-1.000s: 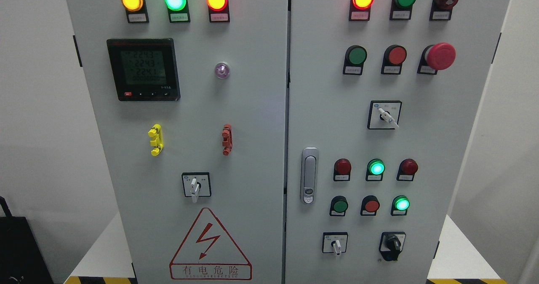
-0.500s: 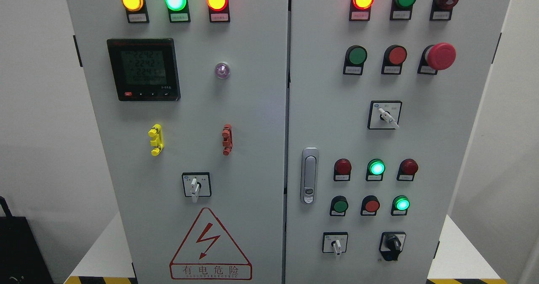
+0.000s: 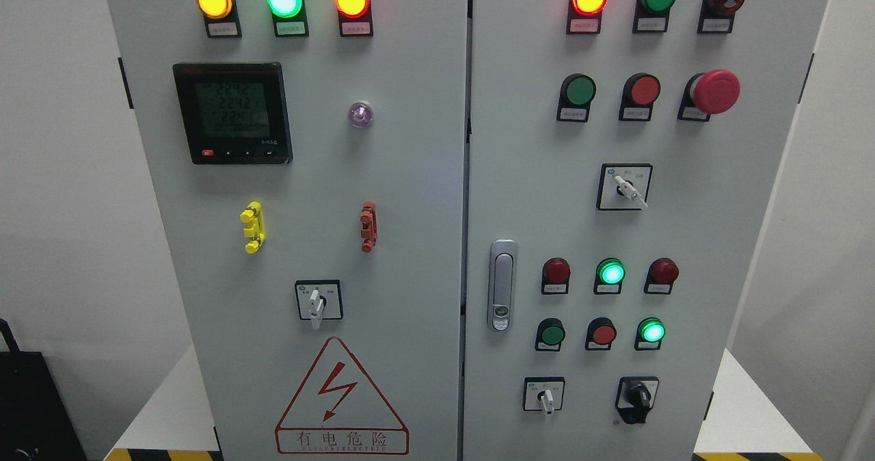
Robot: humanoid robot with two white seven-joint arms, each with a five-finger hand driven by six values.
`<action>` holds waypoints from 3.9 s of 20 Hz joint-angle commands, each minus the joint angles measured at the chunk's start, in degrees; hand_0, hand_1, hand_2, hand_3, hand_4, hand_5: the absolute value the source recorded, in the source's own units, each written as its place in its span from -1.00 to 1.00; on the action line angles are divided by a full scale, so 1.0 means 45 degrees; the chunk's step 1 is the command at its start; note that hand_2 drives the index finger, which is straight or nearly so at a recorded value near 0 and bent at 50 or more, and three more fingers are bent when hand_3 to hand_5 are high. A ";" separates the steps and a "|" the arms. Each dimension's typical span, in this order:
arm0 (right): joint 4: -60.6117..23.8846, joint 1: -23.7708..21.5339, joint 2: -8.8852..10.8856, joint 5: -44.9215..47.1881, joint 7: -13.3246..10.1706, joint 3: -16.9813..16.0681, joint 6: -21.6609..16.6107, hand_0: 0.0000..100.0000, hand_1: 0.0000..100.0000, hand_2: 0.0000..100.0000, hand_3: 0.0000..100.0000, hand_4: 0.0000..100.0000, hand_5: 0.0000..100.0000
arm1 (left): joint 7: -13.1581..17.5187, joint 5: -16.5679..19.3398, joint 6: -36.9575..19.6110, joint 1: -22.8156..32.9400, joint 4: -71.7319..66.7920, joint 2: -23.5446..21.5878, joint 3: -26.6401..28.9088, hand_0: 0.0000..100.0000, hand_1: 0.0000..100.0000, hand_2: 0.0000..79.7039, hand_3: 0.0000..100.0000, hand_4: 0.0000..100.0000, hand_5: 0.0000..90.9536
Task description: Turn on light switch 1
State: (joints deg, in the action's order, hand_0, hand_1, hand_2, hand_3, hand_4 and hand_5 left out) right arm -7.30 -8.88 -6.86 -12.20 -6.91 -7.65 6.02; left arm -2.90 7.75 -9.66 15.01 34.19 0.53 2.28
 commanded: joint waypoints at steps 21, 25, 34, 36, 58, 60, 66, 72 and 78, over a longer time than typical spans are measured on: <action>0.0002 0.0000 0.0000 -0.0005 -0.0008 0.0000 -0.0010 -0.89 -1.00 -1.00 -1.00 -1.00 -1.00 | -0.0802 -0.0237 -0.3636 0.1938 1.4449 -0.0723 -0.0038 -0.39 -0.32 -0.16 0.10 0.36 0.00; 0.0002 0.0000 0.0000 -0.0005 0.0011 0.0000 -0.0010 -0.89 -1.00 -1.00 -1.00 -1.00 -1.00 | -0.0821 -0.0548 -0.2367 0.1841 1.5486 -0.0645 -0.0136 -0.33 -0.25 -0.01 0.15 0.41 0.14; 0.0002 0.0000 0.0000 -0.0005 -0.0008 0.0000 -0.0010 -0.89 -1.00 -1.00 -1.00 -1.00 -1.00 | -0.0919 -0.1273 0.0231 0.0631 1.7087 -0.0332 -0.0878 -0.50 0.04 0.23 0.33 0.51 0.36; 0.0002 0.0000 0.0000 -0.0005 -0.0008 0.0000 -0.0010 -0.89 -1.00 -1.00 -1.00 -1.00 -1.00 | -0.1229 -0.1273 0.0680 0.0416 1.7419 -0.0313 -0.0936 -0.52 0.07 0.24 0.35 0.52 0.41; 0.0002 0.0000 0.0000 -0.0005 0.0011 0.0000 -0.0010 -0.89 -1.00 -1.00 -1.00 -1.00 -1.00 | -0.2579 -0.0687 0.3846 -0.2338 1.8535 0.0507 -0.1659 -1.00 0.08 0.37 0.47 0.58 0.52; 0.0002 0.0000 0.0000 -0.0005 0.0011 0.0000 -0.0010 -0.89 -1.00 -1.00 -1.00 -1.00 -1.00 | -0.2579 -0.0687 0.3924 -0.2591 1.8535 0.0585 -0.1659 -1.00 0.08 0.37 0.48 0.58 0.52; 0.0002 0.0000 0.0000 -0.0005 0.0011 0.0000 -0.0010 -0.89 -1.00 -1.00 -1.00 -1.00 -1.00 | -0.3398 -0.0530 0.4315 -0.3139 1.8535 0.0664 -0.1874 -1.00 0.11 0.38 0.49 0.59 0.53; 0.0002 0.0000 0.0000 -0.0005 0.0011 0.0000 -0.0010 -0.89 -1.00 -1.00 -1.00 -1.00 -1.00 | -0.3828 -0.0530 0.5056 -0.3666 1.8515 0.0683 -0.2050 -1.00 0.16 0.38 0.48 0.59 0.53; 0.0002 0.0000 0.0000 -0.0005 0.0011 0.0000 -0.0010 -0.89 -1.00 -1.00 -1.00 -1.00 -1.00 | -0.4102 -0.0453 0.5603 -0.4467 1.8456 0.0683 -0.2264 -1.00 0.23 0.40 0.48 0.58 0.53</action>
State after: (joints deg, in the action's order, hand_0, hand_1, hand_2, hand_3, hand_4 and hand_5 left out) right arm -7.29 -8.88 -6.85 -12.21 -6.80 -7.65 6.02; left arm -20.89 5.40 14.32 -1.97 116.82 3.12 -6.32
